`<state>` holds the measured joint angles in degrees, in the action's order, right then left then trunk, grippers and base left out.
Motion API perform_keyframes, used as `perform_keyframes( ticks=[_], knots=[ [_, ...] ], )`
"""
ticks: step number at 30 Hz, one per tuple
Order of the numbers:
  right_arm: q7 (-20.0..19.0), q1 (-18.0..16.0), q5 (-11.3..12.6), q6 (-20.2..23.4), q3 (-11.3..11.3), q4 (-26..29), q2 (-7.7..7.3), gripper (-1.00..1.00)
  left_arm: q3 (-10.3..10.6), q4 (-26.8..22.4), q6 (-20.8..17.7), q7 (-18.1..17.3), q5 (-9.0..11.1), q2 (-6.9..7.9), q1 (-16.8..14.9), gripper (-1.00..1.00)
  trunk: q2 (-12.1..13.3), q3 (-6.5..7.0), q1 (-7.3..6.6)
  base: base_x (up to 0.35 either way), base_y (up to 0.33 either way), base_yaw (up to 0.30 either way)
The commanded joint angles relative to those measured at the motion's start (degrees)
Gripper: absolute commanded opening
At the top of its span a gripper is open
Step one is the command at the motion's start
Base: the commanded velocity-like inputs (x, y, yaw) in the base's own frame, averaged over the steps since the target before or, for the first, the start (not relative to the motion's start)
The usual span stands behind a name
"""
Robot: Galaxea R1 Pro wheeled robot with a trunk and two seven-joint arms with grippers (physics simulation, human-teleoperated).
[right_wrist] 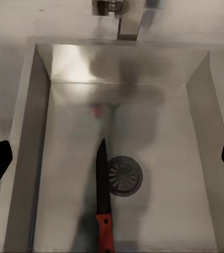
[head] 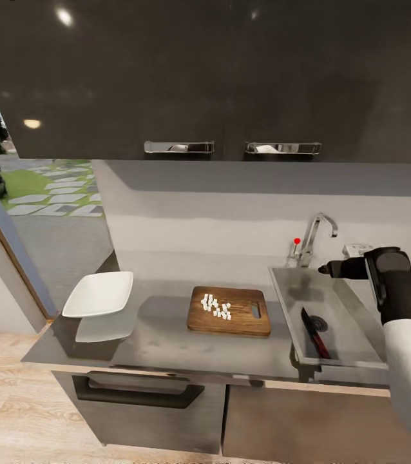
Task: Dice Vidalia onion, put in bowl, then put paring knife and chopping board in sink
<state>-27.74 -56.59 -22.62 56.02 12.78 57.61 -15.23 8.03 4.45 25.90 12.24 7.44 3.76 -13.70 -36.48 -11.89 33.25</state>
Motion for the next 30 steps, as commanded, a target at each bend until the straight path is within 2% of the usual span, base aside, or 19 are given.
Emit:
perform_keyframes(
  ticks=[1,8,10,12,14,30],
  knots=[
    [-0.62,0.06,-0.57,0.18,0.06,0.09,0.1,1.0,0.5,0.22,0.45,-0.1,0.56,-0.01,-0.1,1.0,-0.08,-0.09,0.0,-0.192,0.06,0.0],
    [-0.96,0.25,-0.21,-0.65,0.13,0.07,0.46,1.0,0.43,0.13,0.77,-5.75,0.56,0.12,-0.1,1.0,-0.08,-0.09,0.0,-0.228,0.116,0.0],
    [-0.92,0.31,-0.18,-2.87,0.13,-0.53,1.25,1.0,0.44,0.11,0.8,-6.2,0.56,0.13,-0.1,1.0,-0.08,-0.09,0.0,-0.123,0.027,0.0],
    [-0.63,0.34,-0.32,-5.8,0.25,-0.75,3.19,1.0,0.45,0.05,0.79,-6.41,0.57,0.04,-0.1,1.0,-0.08,-0.09,0.0,-0.045,0.008,0.0],
    [-0.6,0.37,-0.35,-6.46,0.29,-0.66,3.71,1.0,0.41,0.01,0.79,-6.42,0.62,0.02,-0.1,1.0,-0.08,-0.09,0.0,-0.016,0.003,0.0],
    [-0.56,0.39,-0.42,-7.51,1.26,-0.65,3.47,1.0,0.41,0.03,0.71,-6.44,0.65,0.01,-0.1,1.0,-0.08,1.02,0.0,-0.001,0.0,0.0]
  ],
)
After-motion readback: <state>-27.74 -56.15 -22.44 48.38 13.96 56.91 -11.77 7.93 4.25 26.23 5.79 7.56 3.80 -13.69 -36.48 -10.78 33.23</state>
